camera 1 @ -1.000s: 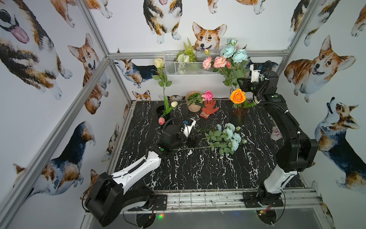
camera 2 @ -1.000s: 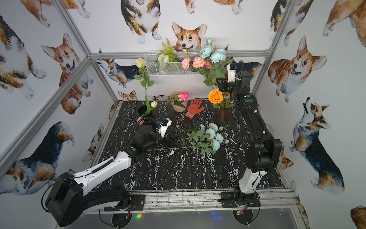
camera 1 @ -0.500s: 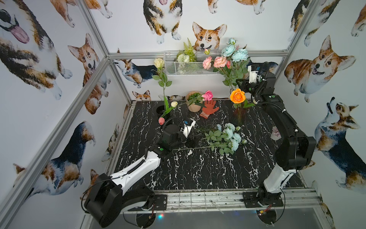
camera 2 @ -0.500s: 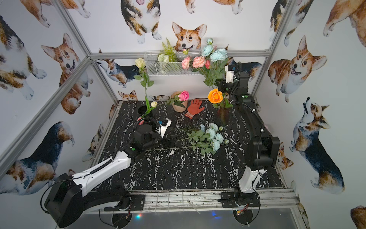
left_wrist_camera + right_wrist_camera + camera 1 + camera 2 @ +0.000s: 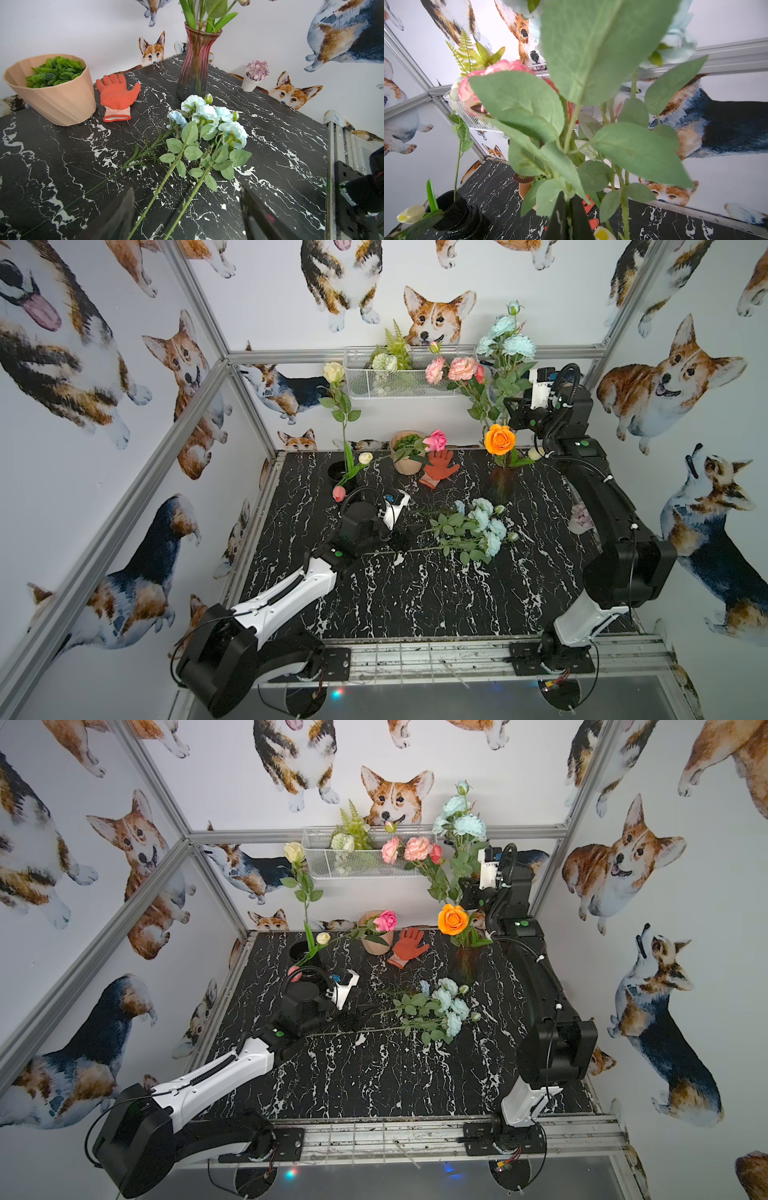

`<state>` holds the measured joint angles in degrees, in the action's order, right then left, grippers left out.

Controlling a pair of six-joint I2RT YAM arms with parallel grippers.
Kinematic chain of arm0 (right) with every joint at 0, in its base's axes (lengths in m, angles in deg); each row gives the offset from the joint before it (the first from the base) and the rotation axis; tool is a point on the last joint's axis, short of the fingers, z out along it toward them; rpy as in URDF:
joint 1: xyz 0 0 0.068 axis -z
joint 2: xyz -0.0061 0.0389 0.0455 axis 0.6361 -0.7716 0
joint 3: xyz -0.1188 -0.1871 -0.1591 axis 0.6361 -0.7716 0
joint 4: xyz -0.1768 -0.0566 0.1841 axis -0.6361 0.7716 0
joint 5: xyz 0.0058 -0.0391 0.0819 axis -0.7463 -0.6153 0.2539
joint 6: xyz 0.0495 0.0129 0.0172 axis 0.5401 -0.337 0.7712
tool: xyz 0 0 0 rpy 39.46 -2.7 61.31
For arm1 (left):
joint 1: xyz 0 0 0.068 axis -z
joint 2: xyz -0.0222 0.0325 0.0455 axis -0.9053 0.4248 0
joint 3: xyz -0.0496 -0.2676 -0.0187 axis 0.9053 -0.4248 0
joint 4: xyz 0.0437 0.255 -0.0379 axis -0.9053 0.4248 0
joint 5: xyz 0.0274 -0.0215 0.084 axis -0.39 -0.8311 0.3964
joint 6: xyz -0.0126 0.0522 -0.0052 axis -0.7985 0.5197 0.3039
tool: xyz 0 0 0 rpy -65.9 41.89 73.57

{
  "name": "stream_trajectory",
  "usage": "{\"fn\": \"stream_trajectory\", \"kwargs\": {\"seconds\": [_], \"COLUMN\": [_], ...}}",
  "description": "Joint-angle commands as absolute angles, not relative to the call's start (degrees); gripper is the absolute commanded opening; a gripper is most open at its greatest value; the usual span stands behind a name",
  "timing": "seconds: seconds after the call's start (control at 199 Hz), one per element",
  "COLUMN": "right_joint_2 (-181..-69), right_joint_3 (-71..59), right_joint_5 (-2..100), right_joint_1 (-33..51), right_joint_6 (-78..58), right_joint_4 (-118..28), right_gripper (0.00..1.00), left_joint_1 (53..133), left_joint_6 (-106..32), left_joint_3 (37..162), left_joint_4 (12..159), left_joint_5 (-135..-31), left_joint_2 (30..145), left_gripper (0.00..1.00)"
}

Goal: Pick out blue flowers from the vase
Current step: Pick up the flower from the vase.

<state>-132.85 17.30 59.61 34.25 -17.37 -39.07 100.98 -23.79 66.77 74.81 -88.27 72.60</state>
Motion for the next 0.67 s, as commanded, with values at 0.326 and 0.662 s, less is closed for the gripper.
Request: {"fn": "stream_trajectory", "kwargs": {"seconds": [0.326, 0.662], "right_joint_2": [-128.9, -128.4], "right_joint_3": [22.7, 30.3], "right_joint_5": [58.7, 57.8], "right_joint_1": [33.7, 33.6], "right_joint_6": [-21.6, -25.5], "right_joint_4": [-36.4, -31.5], "right_gripper": [0.01, 0.0], "left_joint_1": [100.9, 100.9], "left_joint_6": [-24.7, -24.7], "left_joint_3": [66.2, 66.7], "left_joint_4": [72.0, 71.5], "left_joint_5": [-88.6, -89.3], "left_joint_2": [72.2, 72.3], "left_gripper": [0.81, 0.8]}}
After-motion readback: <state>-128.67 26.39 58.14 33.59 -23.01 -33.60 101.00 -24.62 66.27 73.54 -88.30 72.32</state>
